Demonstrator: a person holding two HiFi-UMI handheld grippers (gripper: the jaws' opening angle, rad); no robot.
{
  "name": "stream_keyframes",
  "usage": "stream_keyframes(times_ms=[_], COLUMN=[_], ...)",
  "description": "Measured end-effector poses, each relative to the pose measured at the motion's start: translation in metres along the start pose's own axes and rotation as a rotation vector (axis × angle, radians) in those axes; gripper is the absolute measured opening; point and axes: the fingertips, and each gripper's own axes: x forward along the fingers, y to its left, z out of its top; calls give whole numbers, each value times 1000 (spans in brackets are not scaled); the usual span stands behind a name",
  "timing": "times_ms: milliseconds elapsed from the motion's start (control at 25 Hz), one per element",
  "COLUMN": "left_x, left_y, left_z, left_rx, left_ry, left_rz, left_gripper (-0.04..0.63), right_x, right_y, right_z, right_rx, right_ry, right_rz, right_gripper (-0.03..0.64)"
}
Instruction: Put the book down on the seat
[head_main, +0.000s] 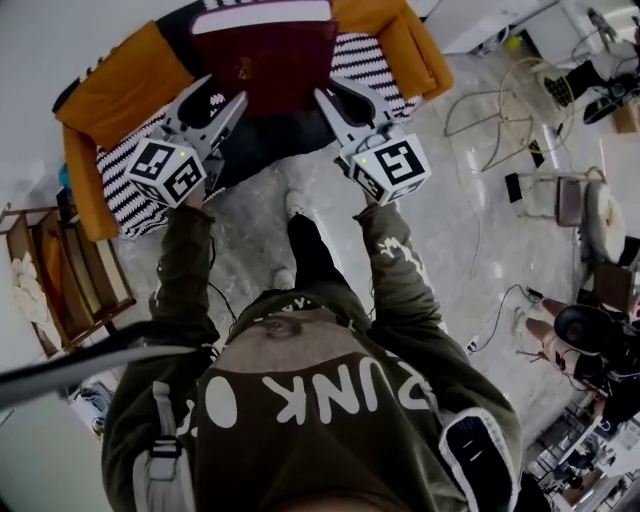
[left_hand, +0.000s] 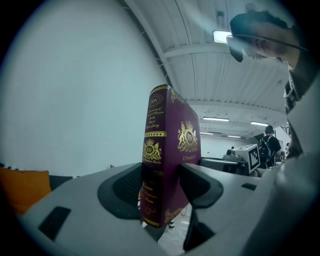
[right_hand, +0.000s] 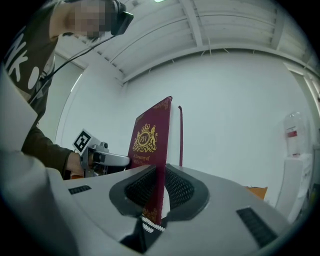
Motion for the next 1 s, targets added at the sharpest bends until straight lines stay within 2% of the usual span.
stream_keyframes(times_ms=[160,400,600,760,1000], left_x=[43,78,113,125,141], left_y=[34,94,147,184,217], left_z=[-36,-99,-174,-240,-334], left_rx=[-44,-100,-143,-208,-285], left_ry=[42,96,138,150,190], left_rz=[15,48,64,94,121], left_gripper=[222,222,222,222,222], right_x=[27,76,114,142,159], right_y=[-43,-80,-113,-125,-140], right_z=[-41,-115,-200,-268,-363], right_rx=[46,113,169,194,255], right_ry=[45,110,169,215,282], right_rz=[12,44,53,73,73], right_gripper=[63,63,63,63,61])
